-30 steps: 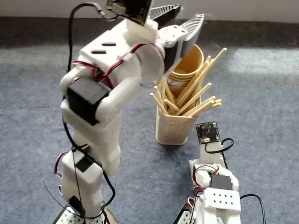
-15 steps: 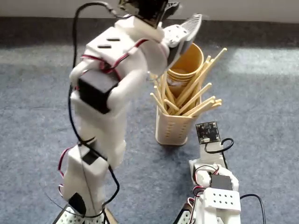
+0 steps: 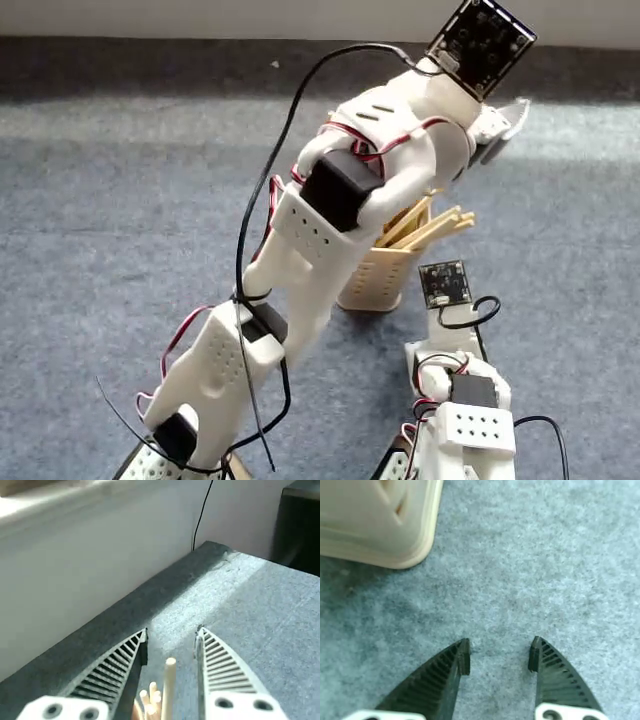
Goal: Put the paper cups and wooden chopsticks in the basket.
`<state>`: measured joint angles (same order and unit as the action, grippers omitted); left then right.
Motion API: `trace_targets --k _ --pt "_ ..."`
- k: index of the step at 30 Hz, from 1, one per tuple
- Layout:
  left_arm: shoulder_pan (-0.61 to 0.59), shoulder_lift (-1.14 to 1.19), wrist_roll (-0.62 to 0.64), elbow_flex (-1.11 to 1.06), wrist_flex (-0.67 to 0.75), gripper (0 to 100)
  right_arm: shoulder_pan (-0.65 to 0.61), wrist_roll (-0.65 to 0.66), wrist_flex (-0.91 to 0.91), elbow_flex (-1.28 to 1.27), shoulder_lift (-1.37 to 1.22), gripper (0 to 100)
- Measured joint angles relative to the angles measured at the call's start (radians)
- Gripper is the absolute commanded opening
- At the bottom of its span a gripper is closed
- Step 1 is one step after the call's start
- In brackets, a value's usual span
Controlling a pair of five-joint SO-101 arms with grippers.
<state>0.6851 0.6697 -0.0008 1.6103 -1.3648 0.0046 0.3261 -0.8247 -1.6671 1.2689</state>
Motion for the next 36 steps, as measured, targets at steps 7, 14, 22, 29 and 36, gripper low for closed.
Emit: trace_targets --k 7,14,22,29,36 --pt "-0.089 0.000 -0.002 0.000 -0.161 18 0.000 0.000 0.000 0.000 0.000 20.2" --pt "-0.055 -0.043 -0.002 0.000 -0.118 18 0.000 0.000 0.000 0.000 0.000 20.2" --pt "-0.006 -0.117 -0.089 0.000 -0.012 5 0.000 0.000 0.000 0.000 0.000 20.2" --pt "-0.087 -0.215 -0.299 0.000 -0.003 1 0.000 0.000 0.000 0.000 0.000 20.2" --pt "-0.184 -0.598 -0.463 0.000 -0.226 1 0.018 0.000 -0.069 0.081 -0.008 6.1"
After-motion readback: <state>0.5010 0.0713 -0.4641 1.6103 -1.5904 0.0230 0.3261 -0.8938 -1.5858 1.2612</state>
